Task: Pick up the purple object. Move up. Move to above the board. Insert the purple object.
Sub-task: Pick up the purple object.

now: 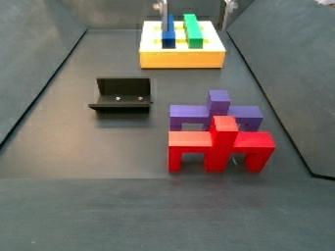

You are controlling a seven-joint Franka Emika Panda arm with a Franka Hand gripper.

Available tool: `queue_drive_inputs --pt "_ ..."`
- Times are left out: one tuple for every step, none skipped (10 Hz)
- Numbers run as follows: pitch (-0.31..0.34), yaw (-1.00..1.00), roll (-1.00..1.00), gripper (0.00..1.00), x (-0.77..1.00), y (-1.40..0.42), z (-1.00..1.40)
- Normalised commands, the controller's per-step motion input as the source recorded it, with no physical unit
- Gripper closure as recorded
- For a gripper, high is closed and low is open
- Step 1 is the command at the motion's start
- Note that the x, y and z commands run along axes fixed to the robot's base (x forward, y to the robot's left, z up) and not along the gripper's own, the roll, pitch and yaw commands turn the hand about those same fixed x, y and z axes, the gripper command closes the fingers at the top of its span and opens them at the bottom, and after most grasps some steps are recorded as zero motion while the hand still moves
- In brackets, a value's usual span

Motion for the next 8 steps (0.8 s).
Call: queue_drive_inputs --pt "-0.030 -0.04 0.00 0.00 -0.18 0.29 -0.16" --pt "-0.044 -0.17 -0.03 0.00 -0.35 0.66 -0.25" --pt "-0.041 -0.19 -0.04 0.00 -0.40 0.69 -0.27" --pt "-0.050 -0.18 -0.06 0.00 -0.40 0.69 -0.29" --pt "-0.059 -0.17 -0.02 0.00 -0.39 0.65 -0.37" --pt "-0.139 -0.12 0.00 0.00 -0.41 0.45 -0.48" --pt "-0.199 0.00 0.00 0.00 -0.13 0.00 -0.49" --pt "-0.177 0.00 0.02 0.00 0.00 -0.05 -0.58"
